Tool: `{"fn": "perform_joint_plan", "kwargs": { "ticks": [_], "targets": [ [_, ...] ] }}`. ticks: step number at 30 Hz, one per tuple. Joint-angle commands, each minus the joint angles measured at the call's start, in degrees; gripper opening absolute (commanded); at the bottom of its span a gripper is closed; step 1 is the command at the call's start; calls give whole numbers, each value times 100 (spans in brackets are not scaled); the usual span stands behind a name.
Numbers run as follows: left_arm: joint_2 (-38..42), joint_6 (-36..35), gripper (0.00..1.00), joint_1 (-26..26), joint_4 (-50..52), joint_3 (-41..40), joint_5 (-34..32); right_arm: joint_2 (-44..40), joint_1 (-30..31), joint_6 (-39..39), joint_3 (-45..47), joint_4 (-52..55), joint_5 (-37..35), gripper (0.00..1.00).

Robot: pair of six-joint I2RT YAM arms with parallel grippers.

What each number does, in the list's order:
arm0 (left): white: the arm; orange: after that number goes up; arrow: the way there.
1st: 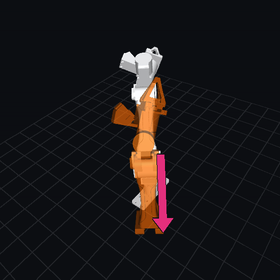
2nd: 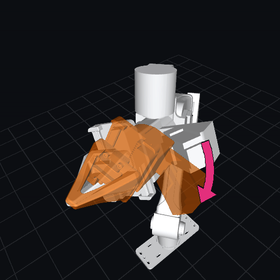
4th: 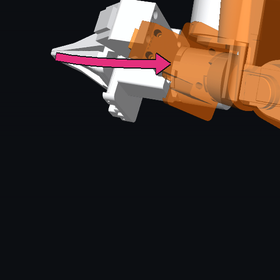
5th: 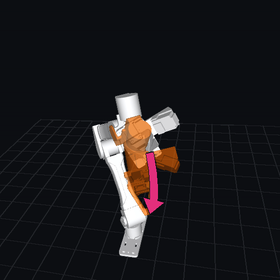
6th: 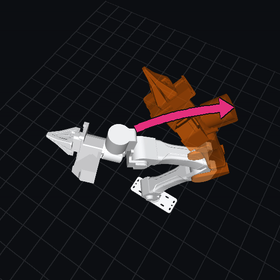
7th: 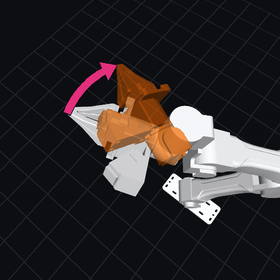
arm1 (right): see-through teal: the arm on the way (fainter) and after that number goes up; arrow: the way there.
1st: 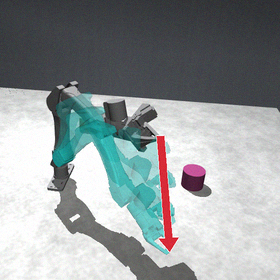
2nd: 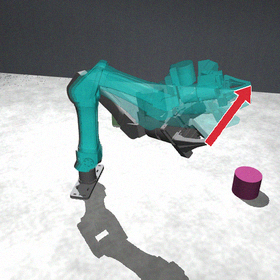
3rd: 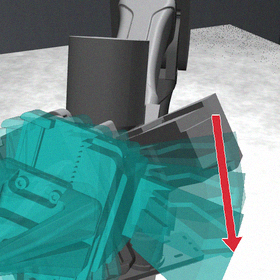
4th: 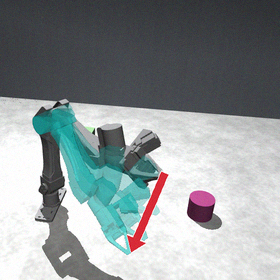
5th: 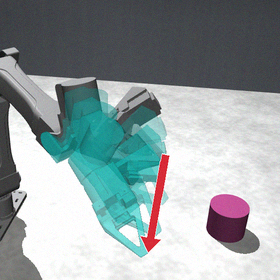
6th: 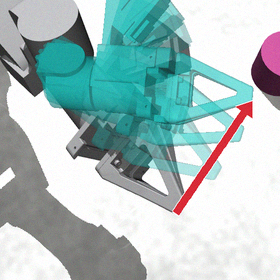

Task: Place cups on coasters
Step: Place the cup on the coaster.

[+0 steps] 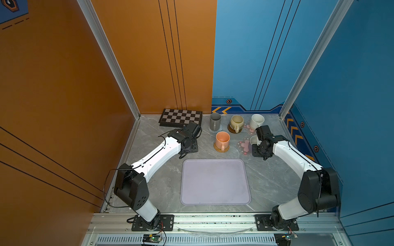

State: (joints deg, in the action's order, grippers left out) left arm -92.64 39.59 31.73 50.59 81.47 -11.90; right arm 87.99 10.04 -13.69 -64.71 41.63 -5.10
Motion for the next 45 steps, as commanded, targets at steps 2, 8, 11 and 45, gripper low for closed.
{"fn": "perform_joint_plan", "kwargs": {
  "ticks": [2, 8, 11, 45],
  "targets": [
    [-186, -167, 56, -96, 67, 219, 129, 147, -67, 25, -385, -392, -87, 0],
    [-373, -224, 56, -175, 69, 343, 128, 392, -81, 2, -501, -489, 52, 0],
    [-445, -231, 56, -202, 68, 369, 144, 462, -82, -39, -492, -583, 33, 0],
    [-694, -321, 54, -335, 68, 520, 297, 997, -85, -300, -493, -1046, 125, 0]
  ]
}}
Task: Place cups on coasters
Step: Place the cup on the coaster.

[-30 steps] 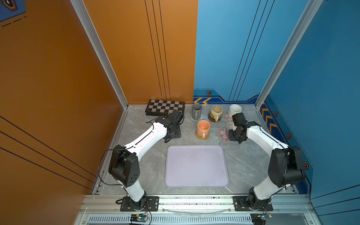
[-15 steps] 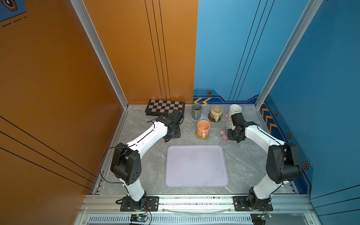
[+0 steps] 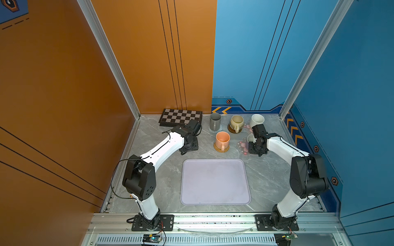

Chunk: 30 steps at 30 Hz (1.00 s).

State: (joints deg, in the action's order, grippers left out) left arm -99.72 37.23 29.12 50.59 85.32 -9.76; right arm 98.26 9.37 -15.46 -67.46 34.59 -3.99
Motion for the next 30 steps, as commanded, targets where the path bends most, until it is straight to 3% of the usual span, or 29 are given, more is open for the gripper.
{"fn": "perform_joint_plan", "kwargs": {
  "ticks": [1, 30],
  "targets": [
    [14, -84, 54, -82, 70, 131, 94, -26, -14, -131, -222, -350, 22, 0],
    [-75, -16, 53, -69, 72, 99, 172, 182, -1, -167, -179, -558, 37, 0]
  ]
}}
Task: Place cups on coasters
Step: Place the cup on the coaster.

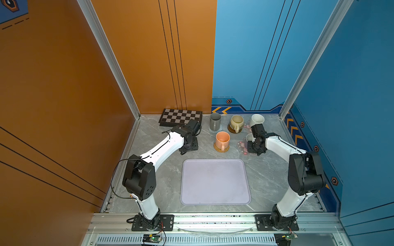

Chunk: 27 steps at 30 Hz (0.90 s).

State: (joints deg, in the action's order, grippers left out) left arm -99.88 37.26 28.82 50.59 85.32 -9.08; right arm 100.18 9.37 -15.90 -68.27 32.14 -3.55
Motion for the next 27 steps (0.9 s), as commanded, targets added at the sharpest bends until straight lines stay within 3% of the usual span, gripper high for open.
{"fn": "perform_joint_plan", "kwargs": {
  "ticks": [1, 8, 20, 27],
  "targets": [
    [-51, -20, 53, -41, 69, 99, 108, -16, 4, -140, -91, -305, 9, 0],
    [-14, -12, 53, -38, 69, 74, 103, -53, -1, -286, -33, -266, 73, 1],
    [73, 2, 53, -37, 72, 51, 155, -129, 89, -388, -82, 37, 198, 25],
    [113, 18, 53, -25, 66, 7, 171, -96, 102, -427, -56, 116, 149, 32]
  ]
}}
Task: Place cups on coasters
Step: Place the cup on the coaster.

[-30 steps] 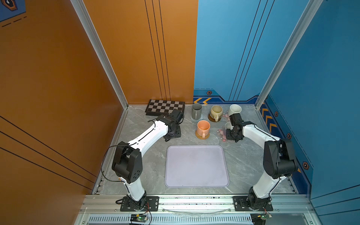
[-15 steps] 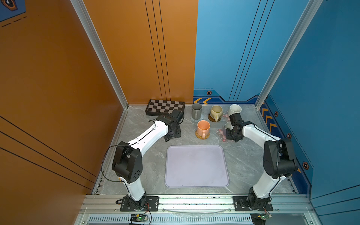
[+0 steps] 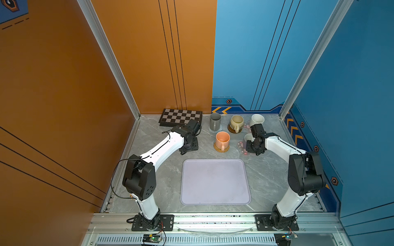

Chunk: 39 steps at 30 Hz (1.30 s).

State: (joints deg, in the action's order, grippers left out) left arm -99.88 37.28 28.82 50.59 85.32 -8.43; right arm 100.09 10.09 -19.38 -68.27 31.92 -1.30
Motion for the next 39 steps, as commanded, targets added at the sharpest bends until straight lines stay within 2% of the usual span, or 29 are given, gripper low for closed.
{"fn": "perform_joint_plan", "kwargs": {
  "ticks": [1, 25, 35, 39],
  "targets": [
    [130, 10, 53, -26, 66, -3, 99, -78, 33, -84, -55, 145, -79, 32],
    [275, -25, 53, -35, 69, -41, 64, -467, 26, 10, -200, 507, -333, 37],
    [518, -708, 54, -120, 75, -182, -429, -1405, -94, 103, -132, 767, -650, 40],
    [740, -970, 54, -176, 134, -204, -731, -1874, -377, 208, -196, 917, -918, 47]
  ]
}}
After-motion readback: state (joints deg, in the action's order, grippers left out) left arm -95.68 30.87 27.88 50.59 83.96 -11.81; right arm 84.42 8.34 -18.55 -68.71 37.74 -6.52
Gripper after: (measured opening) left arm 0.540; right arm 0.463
